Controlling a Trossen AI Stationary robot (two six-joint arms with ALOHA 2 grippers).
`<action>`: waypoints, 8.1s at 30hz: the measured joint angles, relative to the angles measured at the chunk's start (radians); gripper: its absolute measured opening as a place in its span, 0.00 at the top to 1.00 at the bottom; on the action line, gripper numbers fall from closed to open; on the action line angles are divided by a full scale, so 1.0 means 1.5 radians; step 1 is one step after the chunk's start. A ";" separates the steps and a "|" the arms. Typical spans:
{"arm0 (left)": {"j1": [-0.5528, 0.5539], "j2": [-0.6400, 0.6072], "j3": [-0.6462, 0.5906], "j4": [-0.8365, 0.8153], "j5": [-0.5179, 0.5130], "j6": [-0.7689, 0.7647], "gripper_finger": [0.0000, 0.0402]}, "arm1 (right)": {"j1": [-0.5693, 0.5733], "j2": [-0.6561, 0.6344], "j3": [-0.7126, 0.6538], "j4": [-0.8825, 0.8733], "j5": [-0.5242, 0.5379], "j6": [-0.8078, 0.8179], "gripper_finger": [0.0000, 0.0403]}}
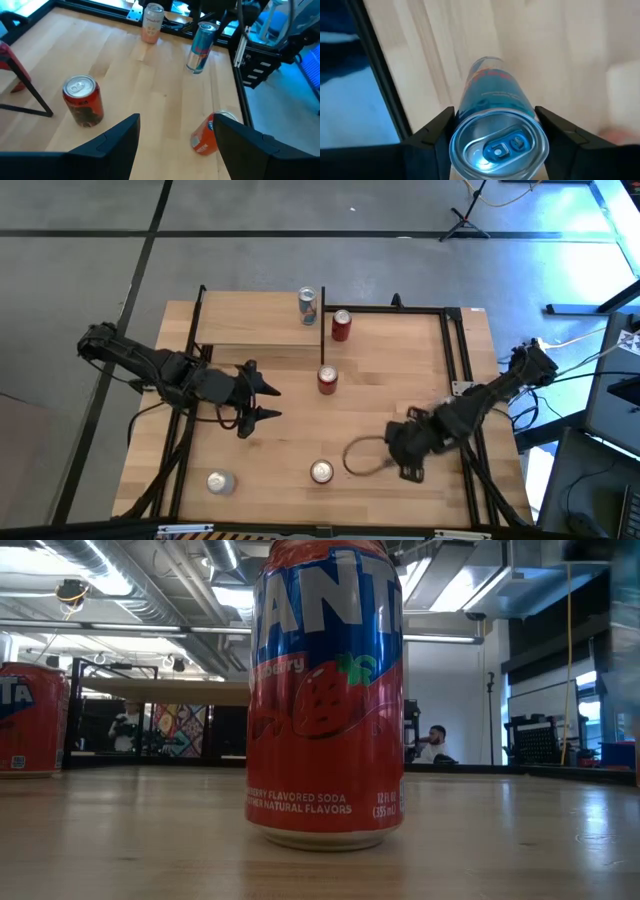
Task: Place canned beverage on shelf
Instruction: Put the blue soda can on the shelf aligned with the other blue soda can, then put the bottom red/black soda can on the shelf
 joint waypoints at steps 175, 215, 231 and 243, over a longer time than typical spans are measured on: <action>0.259 -0.129 -0.001 -0.124 0.116 0.142 0.57 | -0.432 0.273 0.613 0.013 -0.029 -0.508 0.25; 0.222 0.267 -0.001 0.225 0.002 0.047 0.44 | -0.425 -0.080 -0.311 0.544 0.060 -0.471 0.25; 0.284 0.284 0.027 0.281 0.189 0.017 0.36 | -0.425 -0.087 -0.312 0.497 0.038 -0.465 0.25; 0.283 0.288 0.027 0.313 0.132 0.060 0.31 | -0.425 -0.087 -0.312 0.529 0.024 -0.478 0.25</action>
